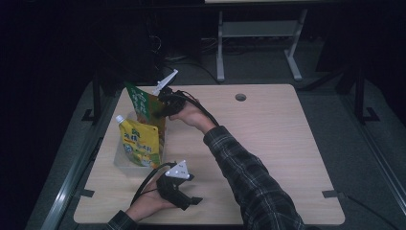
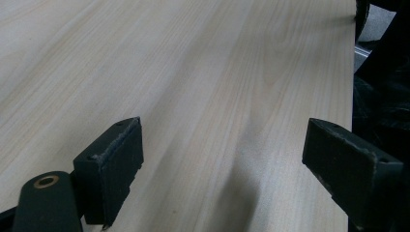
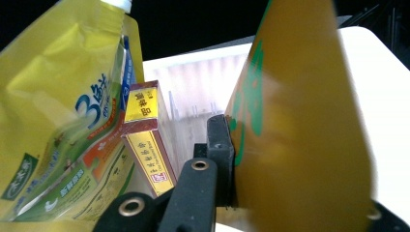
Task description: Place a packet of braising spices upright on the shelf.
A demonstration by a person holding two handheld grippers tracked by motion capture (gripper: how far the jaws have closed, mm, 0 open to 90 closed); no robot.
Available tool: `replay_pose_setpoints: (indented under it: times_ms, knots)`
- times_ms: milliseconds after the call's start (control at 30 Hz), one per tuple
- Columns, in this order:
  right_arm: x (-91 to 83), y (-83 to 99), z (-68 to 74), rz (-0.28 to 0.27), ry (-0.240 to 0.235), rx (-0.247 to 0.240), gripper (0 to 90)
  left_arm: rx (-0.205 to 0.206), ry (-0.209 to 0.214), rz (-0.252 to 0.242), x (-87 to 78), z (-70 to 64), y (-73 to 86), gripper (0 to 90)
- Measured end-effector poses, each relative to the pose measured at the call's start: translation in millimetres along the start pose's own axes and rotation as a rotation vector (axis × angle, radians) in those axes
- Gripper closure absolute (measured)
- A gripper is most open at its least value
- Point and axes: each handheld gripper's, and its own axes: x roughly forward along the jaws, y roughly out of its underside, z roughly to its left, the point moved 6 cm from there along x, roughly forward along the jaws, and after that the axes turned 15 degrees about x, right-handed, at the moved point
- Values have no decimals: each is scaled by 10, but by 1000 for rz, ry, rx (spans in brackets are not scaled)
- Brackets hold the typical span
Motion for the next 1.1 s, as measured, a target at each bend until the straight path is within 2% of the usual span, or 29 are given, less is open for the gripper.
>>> replay_pose_setpoints:
  times_ms: [67, 100, 167, 233, 333, 400, 433, 467, 667, 700, 833, 900, 967, 1000, 1067, 1100]
  knots:
    - [4, -1, -1, -4, 8, -2, 872, -2, 0, 0, -1, 1, 0, 139]
    - [-21, -16, 7, -23, 33, -9, 764, -6, -2, -3, -4, 2, 0, 140]
    - [-58, -17, -1, -27, 54, -2, 687, -3, -4, -2, -14, 12, 4, 139]
    - [-125, -7, -5, -47, 75, 24, 560, -12, -5, -5, -20, 15, 6, 140]
    - [-271, 47, -53, -75, 113, 60, 419, -16, -7, -9, -26, 25, 9, 140]
    - [-362, 102, -85, -90, 118, 64, 382, -12, -10, -4, -34, 35, 16, 139]
    - [-362, 102, -85, -90, 118, 64, 382, -12, -10, -4, -34, 35, 16, 140]
    - [-483, 200, -101, -100, 119, 88, 355, -13, -10, -3, -39, 39, 18, 140]
    - [-708, 456, -125, -94, 135, 89, 336, -16, -12, -8, -39, 61, 24, 139]
    - [-810, 586, -123, -106, 142, 96, 332, -6, -16, -3, -45, 71, 28, 140]
    - [-943, 823, -126, -121, 151, 113, 321, -24, -14, -6, -55, 63, 26, 140]
    - [-1018, 992, -134, -121, 156, 118, 316, -21, -14, -3, -60, 69, 31, 140]
    - [-1088, 1141, -116, -122, 162, 154, 310, -20, -16, -4, -62, 71, 32, 140]
    - [-1123, 1213, -126, -124, 167, 144, 306, -24, -15, -9, -55, 69, 32, 140]
    - [-1194, 1357, -100, -132, 168, 165, 299, -22, -18, -7, -55, 71, 32, 141]
    - [-1228, 1432, -88, -136, 168, 173, 296, -11, -18, -4, -56, 77, 34, 140]
